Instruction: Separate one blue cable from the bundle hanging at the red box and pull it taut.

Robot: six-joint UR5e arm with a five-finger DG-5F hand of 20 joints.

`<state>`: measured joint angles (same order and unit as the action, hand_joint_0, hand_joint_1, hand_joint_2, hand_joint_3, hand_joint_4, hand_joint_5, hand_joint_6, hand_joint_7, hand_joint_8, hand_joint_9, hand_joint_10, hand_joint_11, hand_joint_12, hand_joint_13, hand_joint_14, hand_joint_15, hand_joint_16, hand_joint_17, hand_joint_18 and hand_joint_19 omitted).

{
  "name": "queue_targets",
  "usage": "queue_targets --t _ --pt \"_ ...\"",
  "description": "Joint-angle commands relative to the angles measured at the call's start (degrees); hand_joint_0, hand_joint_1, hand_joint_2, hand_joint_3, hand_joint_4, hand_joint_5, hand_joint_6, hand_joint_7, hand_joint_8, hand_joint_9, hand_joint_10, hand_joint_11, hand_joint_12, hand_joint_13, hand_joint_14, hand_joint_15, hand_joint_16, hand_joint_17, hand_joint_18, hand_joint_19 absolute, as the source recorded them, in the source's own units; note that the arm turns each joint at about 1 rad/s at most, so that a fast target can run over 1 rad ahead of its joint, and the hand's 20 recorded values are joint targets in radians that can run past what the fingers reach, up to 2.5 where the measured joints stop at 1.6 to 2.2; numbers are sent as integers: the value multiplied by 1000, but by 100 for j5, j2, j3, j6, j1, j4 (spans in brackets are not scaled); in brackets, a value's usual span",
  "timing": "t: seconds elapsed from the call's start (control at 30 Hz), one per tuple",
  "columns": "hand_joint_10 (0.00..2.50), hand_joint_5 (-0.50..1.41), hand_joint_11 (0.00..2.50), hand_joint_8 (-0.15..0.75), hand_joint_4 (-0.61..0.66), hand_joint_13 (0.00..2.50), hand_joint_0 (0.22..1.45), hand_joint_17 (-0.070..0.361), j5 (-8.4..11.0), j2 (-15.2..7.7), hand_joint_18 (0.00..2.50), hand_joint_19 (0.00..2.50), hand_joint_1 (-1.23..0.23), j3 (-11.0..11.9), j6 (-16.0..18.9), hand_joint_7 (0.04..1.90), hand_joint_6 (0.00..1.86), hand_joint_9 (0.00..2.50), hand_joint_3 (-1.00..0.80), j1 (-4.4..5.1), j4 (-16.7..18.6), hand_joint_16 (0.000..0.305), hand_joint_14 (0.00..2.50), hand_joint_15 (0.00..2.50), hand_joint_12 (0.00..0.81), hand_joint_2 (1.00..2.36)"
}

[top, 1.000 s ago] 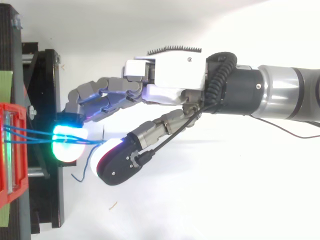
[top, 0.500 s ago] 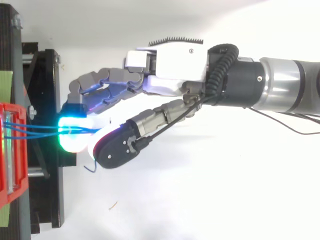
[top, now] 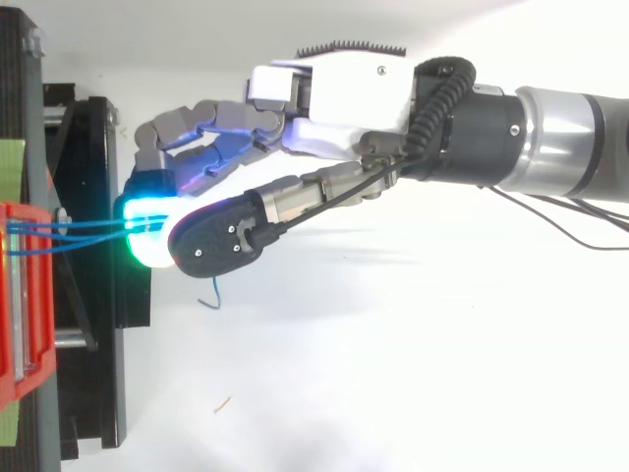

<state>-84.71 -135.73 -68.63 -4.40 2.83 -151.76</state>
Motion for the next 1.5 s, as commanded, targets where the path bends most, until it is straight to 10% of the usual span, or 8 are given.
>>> queue_targets --t 0.0,0.47,1.13,1.47 --pt "5 -84 250 351 197 484 657 111 -2 2 565 236 -593 51 -105 1302 512 702 -236 -11 -2 49 4 130 376 1011" --pt "5 -95 262 368 232 511 663 121 -37 2 619 210 -647 192 -360 1215 567 726 -105 -90 -46 54 3 134 401 1006" --pt "6 -99 289 349 220 500 596 108 7 222 574 252 -465 227 -501 1233 576 727 -500 -55 -477 48 4 143 371 1000" --pt "6 -94 301 358 210 522 654 112 95 222 598 254 -559 218 -483 1235 566 757 -223 -29 -591 50 4 147 380 1012"
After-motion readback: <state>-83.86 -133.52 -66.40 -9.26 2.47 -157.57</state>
